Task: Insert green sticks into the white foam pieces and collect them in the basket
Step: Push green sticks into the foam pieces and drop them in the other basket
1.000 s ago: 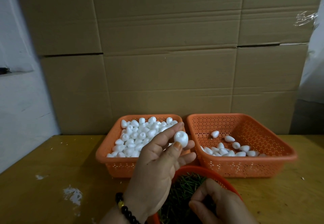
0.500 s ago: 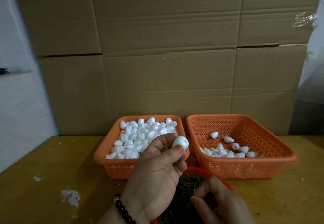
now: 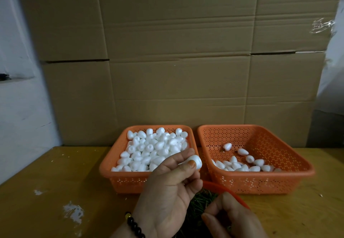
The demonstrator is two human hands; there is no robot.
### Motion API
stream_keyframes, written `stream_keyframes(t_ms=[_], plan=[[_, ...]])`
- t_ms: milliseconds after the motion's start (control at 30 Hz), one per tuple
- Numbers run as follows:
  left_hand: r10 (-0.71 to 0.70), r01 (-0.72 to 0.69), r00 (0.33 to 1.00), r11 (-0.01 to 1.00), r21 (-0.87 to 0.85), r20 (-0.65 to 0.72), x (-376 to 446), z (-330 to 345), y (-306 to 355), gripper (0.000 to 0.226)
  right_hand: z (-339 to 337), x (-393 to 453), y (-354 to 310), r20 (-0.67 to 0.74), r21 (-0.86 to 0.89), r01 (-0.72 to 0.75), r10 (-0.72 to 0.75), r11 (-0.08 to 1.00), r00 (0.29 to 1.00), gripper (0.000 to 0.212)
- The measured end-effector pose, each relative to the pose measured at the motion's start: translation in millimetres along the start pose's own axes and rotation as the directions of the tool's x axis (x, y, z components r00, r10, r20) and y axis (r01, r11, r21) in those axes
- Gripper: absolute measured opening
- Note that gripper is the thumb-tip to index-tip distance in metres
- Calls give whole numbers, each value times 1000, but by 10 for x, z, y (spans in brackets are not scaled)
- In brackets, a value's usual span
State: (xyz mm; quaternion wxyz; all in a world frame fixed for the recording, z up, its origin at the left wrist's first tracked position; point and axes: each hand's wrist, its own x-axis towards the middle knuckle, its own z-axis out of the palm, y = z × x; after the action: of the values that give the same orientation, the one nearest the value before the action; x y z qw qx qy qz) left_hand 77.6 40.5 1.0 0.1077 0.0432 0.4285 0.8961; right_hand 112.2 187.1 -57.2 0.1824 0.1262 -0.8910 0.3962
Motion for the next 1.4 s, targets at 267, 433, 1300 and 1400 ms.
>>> stream_keyframes(t_ms=[267, 433, 1300, 1400], plan=[[-55, 56, 998, 998, 35, -35, -1, 21, -19, 44, 31, -12, 37, -33, 42, 3, -1, 999, 999, 24], [-76, 77, 997, 996, 45, -22, -15, 27, -12, 31, 46, -14, 59, -38, 58, -13, 15, 998, 999, 26], [-242, 242, 970, 969, 51, -10, -23, 0, 13, 54, 18, -8, 29, 4, 53, -72, 72, 996, 997, 21], [-264, 261, 964, 963, 62, 43, -29, -2, 31, 48, 24, -7, 43, -12, 41, -53, 54, 998, 998, 22]])
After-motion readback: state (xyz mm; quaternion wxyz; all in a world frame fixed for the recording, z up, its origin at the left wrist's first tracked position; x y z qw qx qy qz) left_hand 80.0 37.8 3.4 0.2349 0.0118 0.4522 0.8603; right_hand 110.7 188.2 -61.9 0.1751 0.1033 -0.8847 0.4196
